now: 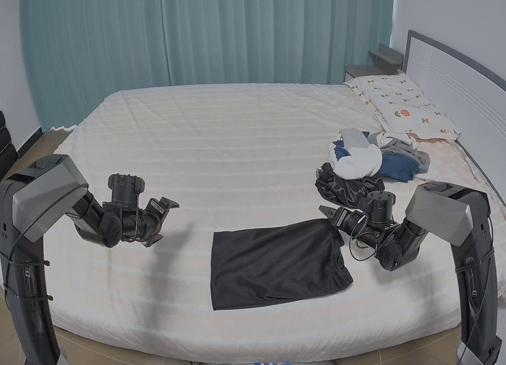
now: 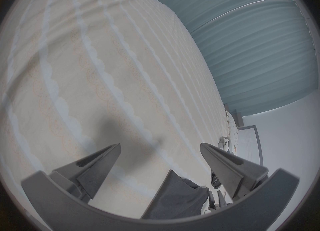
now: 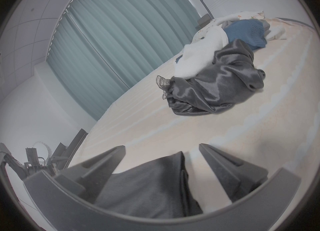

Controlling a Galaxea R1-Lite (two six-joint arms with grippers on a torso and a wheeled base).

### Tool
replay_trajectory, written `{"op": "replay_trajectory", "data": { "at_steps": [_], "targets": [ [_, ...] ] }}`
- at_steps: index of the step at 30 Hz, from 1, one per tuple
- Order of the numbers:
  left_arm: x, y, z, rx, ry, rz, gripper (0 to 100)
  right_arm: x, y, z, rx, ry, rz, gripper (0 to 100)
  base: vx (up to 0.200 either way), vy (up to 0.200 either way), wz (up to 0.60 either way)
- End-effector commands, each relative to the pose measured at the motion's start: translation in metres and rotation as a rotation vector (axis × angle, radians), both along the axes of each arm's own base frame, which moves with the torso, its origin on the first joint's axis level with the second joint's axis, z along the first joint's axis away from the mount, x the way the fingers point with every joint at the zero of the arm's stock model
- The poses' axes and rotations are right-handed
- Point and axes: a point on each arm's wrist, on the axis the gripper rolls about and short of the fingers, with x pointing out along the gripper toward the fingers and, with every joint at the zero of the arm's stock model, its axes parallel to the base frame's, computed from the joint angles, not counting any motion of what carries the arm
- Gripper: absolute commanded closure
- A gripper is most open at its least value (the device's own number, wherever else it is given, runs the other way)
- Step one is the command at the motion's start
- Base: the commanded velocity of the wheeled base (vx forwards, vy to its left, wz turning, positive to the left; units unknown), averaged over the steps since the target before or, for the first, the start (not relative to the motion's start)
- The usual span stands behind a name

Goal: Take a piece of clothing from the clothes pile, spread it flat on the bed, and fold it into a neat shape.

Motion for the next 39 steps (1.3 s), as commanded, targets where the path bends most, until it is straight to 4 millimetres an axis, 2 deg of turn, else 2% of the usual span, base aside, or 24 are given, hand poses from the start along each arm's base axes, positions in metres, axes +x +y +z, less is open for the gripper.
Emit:
{"op": "replay_trajectory", "data": {
  "at_steps": [1, 3, 8, 9, 10, 11, 13, 17, 25, 32, 33, 39],
  "targets": [
    [0.0, -0.001, 0.0, -0.002, 0.002, 0.003, 0, -0.014, 0.004, 0.046, 0.013, -0.039, 0.019, 0, 0.0, 0.0, 0.0],
    [0.0, -0.001, 0.0, -0.004, 0.001, 0.004, 0, -0.025, 0.0, 0.05, 0.009, -0.015, 0.026, 0, -0.1, 0.0, 0.0],
    [0.0, -0.001, 0.0, -0.001, 0.0, 0.0, 0, -0.084, -0.019, 0.032, 0.013, 0.132, 0.093, 0, -0.2, 0.0, 0.0],
    [0.0, -0.001, 0.0, -0.001, 0.0, 0.0, 0, -0.088, -0.021, 0.031, 0.014, 0.136, 0.099, 0, 0.0, 0.0, 0.0],
    [0.0, -0.001, 0.0, 0.0, 0.001, -0.001, 0, -0.101, -0.026, 0.025, 0.02, 0.144, 0.118, 0, 0.0, 0.0, 0.0],
    [0.0, -0.001, 0.0, 0.0, 0.001, -0.001, 0, -0.101, -0.026, 0.025, 0.02, 0.144, 0.118, 0, 0.0, 0.0, 0.0],
    [0.0, -0.001, 0.0, 0.0, -0.001, -0.001, 0, -0.115, -0.033, 0.014, 0.04, 0.154, 0.162, 0, 0.0, 0.0, 0.0],
    [0.0, -0.002, 0.0, 0.002, -0.001, -0.004, 0, -0.115, -0.033, 0.006, 0.035, 0.162, 0.2, 0, 0.0, 0.0, 0.0],
    [0.0, -0.002, 0.0, 0.002, 0.0, -0.004, 0, -0.103, -0.028, 0.003, 0.037, 0.135, 0.208, 0, 0.0, 0.0, 0.0],
    [0.0, -0.002, 0.0, 0.002, -0.001, -0.004, 0, -0.1, -0.018, -0.011, 0.016, 0.148, 0.24, 0, 0.0, 0.0, 0.0],
    [0.0, -0.002, 0.0, 0.002, -0.001, -0.004, 0, -0.101, -0.017, -0.012, 0.007, 0.15, 0.248, 100, 0.0, 0.0, 0.0],
    [0.0, -0.002, -0.001, 0.002, 0.0, -0.004, 0, -0.105, -0.021, -0.012, -0.02, 0.148, 0.251, 100, 0.0, 0.0, 0.0]
  ]
}}
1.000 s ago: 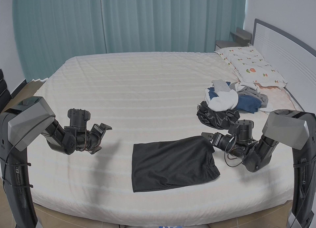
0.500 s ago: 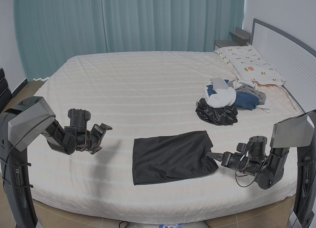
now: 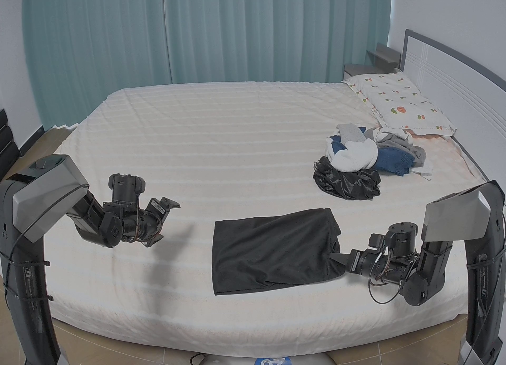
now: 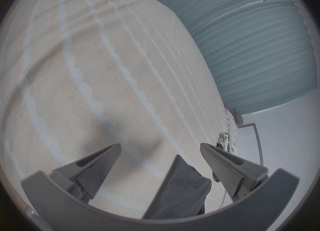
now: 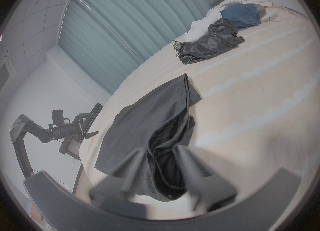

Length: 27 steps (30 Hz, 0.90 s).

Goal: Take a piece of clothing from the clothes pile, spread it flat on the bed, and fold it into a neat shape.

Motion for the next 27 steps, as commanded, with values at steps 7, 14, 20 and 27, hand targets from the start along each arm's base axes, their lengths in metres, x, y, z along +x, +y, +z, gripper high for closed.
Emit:
{"op": "replay_trajectory", "data": {
  "at_steps": [7, 14, 20, 27],
  "targets": [
    [0.001, 0.0, 0.0, -0.002, -0.001, 0.001, 0, -0.006, -0.017, 0.004, -0.009, 0.01, -0.049, 100, 0.0, 0.0, 0.0],
    [0.001, 0.0, 0.0, -0.002, -0.001, 0.0, 0, -0.018, -0.02, 0.001, -0.015, 0.042, -0.048, 100, 0.0, 0.0, 0.0],
    [0.0, 0.0, -0.001, -0.002, 0.001, 0.0, 0, -0.023, -0.026, 0.0, -0.024, 0.063, -0.061, 100, 0.0, 0.0, 0.0],
    [0.0, 0.0, -0.001, -0.002, 0.001, 0.0, 0, -0.025, -0.03, -0.002, -0.044, 0.065, -0.059, 100, 0.0, 0.0, 0.0]
  ]
}}
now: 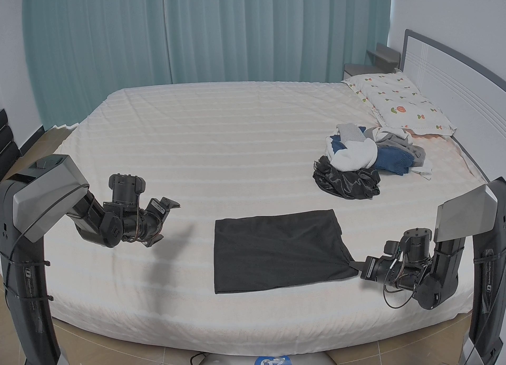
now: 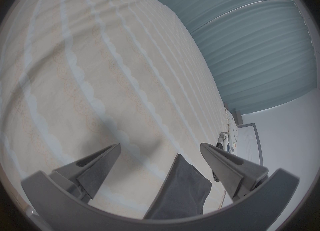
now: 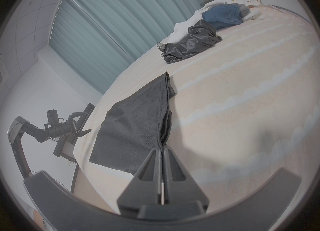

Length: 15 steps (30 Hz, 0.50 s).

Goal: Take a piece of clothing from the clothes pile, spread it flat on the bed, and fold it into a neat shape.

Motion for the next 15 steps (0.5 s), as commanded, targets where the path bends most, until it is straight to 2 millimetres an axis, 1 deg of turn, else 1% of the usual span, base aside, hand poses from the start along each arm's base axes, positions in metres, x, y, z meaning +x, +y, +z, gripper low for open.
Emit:
{"op": "replay_trajectory", "data": {
  "at_steps": [1, 4, 8, 9, 14, 15],
  "targets": [
    [0.0, 0.0, 0.0, 0.0, 0.001, 0.001, 0, -0.004, -0.003, -0.002, -0.007, 0.017, -0.003, 100, 0.0, 0.0, 0.0],
    [0.0, 0.0, 0.0, 0.0, 0.001, 0.0, 0, -0.007, -0.003, -0.003, -0.02, 0.024, 0.004, 100, 0.0, 0.0, 0.0],
    [0.0, 0.0, 0.0, -0.003, 0.0, 0.002, 0, -0.006, -0.003, -0.004, -0.031, 0.015, 0.01, 100, 0.0, 0.0, 0.0],
    [0.001, 0.0, 0.0, -0.004, 0.0, 0.004, 0, -0.004, -0.003, -0.003, -0.028, 0.007, 0.011, 0, 0.0, 0.0, 0.0],
    [0.0, 0.0, 0.0, 0.002, -0.002, -0.002, 0, 0.003, -0.005, 0.013, 0.0, -0.068, -0.002, 0, 0.0, 0.0, 0.0],
    [0.0, 0.0, 0.0, 0.002, 0.0, -0.001, 0, 0.004, -0.005, 0.014, 0.004, -0.074, -0.002, 0, 0.2, 0.0, 0.0]
  ]
}}
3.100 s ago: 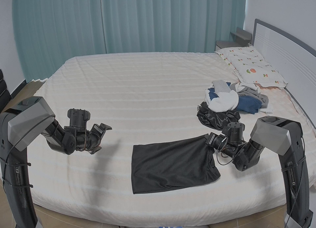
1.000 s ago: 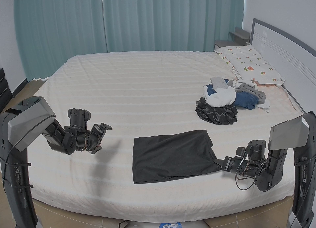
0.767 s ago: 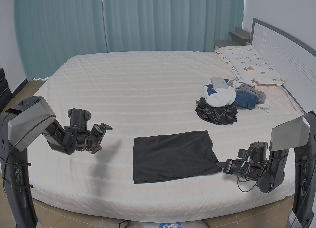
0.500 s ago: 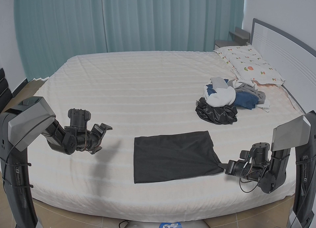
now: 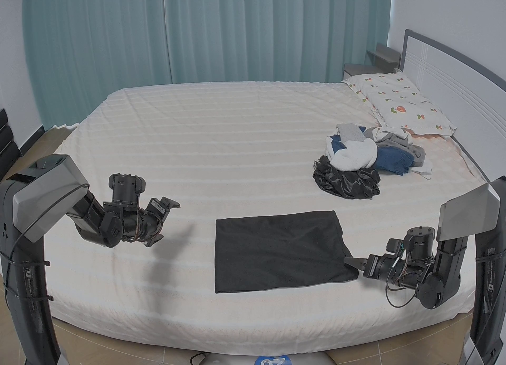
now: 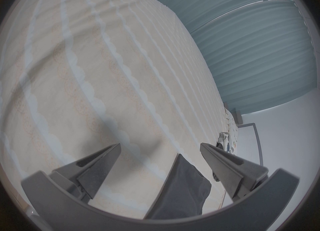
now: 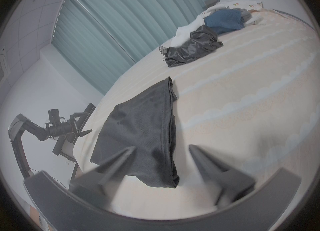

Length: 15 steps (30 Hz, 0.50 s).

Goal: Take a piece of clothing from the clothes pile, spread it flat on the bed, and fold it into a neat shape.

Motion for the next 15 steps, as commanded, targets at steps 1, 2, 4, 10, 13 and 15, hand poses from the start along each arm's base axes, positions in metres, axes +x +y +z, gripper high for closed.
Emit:
{"op": "replay_trajectory", "data": {
  "at_steps": [1, 2, 4, 10, 13, 15],
  "targets": [
    [0.0, 0.0, -0.001, 0.001, 0.002, -0.001, 0, 0.011, -0.002, 0.012, 0.028, -0.061, -0.011, 0, 0.2, 0.0, 0.0],
    [0.0, 0.0, -0.001, 0.001, 0.001, -0.001, 0, 0.016, -0.002, 0.013, 0.04, -0.073, -0.019, 0, 0.2, 0.0, 0.0],
    [0.0, 0.0, -0.001, 0.001, 0.002, -0.001, 0, 0.029, 0.001, 0.013, 0.077, -0.088, -0.036, 0, 0.2, 0.0, 0.0],
    [0.0, 0.0, -0.001, 0.0, 0.001, -0.001, 0, 0.064, 0.009, 0.009, 0.136, -0.105, -0.058, 0, 0.033, 0.0, 0.0],
    [-0.001, 0.0, -0.001, 0.001, 0.002, 0.0, 0, 0.08, 0.008, -0.004, 0.134, -0.072, -0.068, 0, 0.0, 0.0, 0.0],
    [-0.001, 0.0, -0.001, 0.001, 0.002, 0.0, 0, 0.083, 0.007, -0.009, 0.133, -0.071, -0.073, 0, 0.0, 0.0, 0.0]
  ]
}}
